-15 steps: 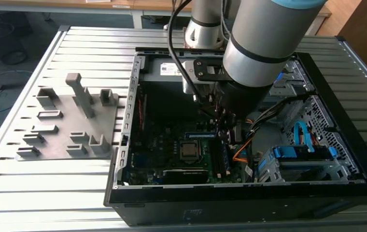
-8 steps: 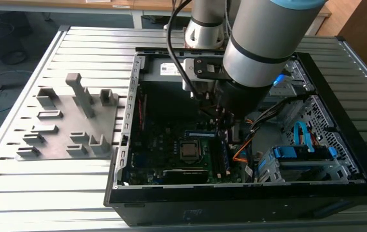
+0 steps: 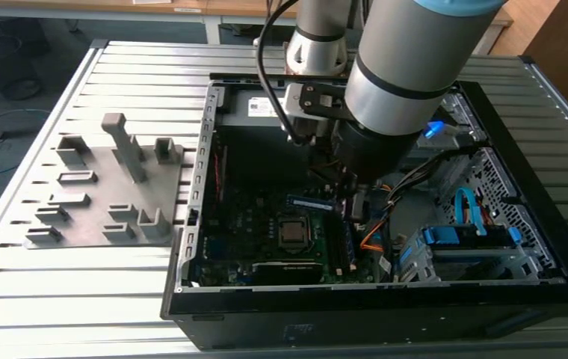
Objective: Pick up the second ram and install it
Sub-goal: 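Insert the second ram into the second slot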
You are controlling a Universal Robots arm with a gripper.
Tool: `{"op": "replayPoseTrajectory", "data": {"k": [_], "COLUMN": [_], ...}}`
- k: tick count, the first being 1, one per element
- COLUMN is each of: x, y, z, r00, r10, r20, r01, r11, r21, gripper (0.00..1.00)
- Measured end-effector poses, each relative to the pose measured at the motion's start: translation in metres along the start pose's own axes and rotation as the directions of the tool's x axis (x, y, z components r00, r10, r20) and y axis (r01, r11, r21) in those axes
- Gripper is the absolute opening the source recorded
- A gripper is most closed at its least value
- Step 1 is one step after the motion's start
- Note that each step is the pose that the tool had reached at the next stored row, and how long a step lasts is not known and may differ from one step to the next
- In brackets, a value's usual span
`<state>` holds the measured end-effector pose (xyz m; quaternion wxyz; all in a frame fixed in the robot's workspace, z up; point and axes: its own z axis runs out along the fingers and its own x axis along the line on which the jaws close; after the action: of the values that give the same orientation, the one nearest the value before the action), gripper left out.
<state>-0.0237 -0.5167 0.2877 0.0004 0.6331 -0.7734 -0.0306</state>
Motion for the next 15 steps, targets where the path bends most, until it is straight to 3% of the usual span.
{"op": "replayPoseTrajectory", "data": {"k": [7, 15], "x": [0.0000, 0.0000], "y": [0.0000, 0.0000], "z": [0.0001, 0.0002], "r00": [0.9956, 0.9832], "r10": [0.094, 0.182], "r20": [0.0047, 0.0093], "r01": [-0.094, -0.182], "r11": [0.9956, 0.9832], "r21": [0.0034, 0.0061], "gripper": [0.14, 0.14]}}
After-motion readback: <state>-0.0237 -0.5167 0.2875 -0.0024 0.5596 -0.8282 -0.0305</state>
